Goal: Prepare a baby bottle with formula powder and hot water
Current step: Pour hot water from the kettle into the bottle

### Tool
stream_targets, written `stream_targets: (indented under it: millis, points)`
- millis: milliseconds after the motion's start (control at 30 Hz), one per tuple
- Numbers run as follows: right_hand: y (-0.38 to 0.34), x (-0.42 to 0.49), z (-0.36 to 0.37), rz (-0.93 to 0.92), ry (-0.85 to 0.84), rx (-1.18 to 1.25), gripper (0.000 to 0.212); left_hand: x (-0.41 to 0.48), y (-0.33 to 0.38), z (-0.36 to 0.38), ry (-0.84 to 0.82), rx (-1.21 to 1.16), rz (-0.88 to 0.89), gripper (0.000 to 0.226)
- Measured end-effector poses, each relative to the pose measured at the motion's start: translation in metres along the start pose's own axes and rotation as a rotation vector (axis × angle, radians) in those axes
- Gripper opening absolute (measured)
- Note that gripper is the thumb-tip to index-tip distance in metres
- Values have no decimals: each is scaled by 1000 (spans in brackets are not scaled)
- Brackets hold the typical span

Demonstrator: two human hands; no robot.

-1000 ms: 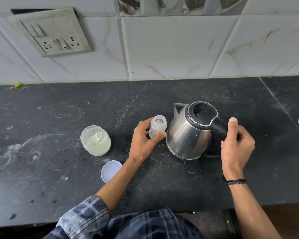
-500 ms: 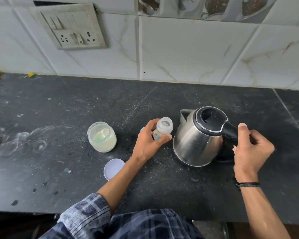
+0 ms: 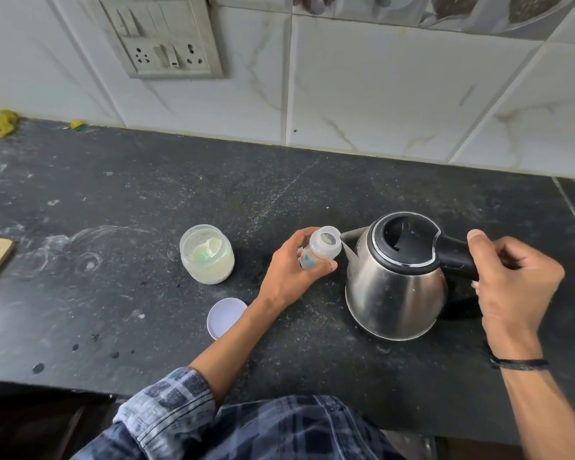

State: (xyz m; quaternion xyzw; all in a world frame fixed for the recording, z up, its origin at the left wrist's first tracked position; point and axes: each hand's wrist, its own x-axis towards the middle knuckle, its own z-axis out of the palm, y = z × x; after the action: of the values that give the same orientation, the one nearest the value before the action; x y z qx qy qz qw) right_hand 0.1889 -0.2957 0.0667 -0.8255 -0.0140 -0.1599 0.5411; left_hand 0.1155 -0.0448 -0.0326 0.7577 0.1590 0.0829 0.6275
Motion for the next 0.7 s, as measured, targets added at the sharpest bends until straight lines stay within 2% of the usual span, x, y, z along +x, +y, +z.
stream_targets:
  millis: [700]
  points:
    - [-15,2,12,-68,-71,-48,44,-6,-15,-2,-2,27,-27,59]
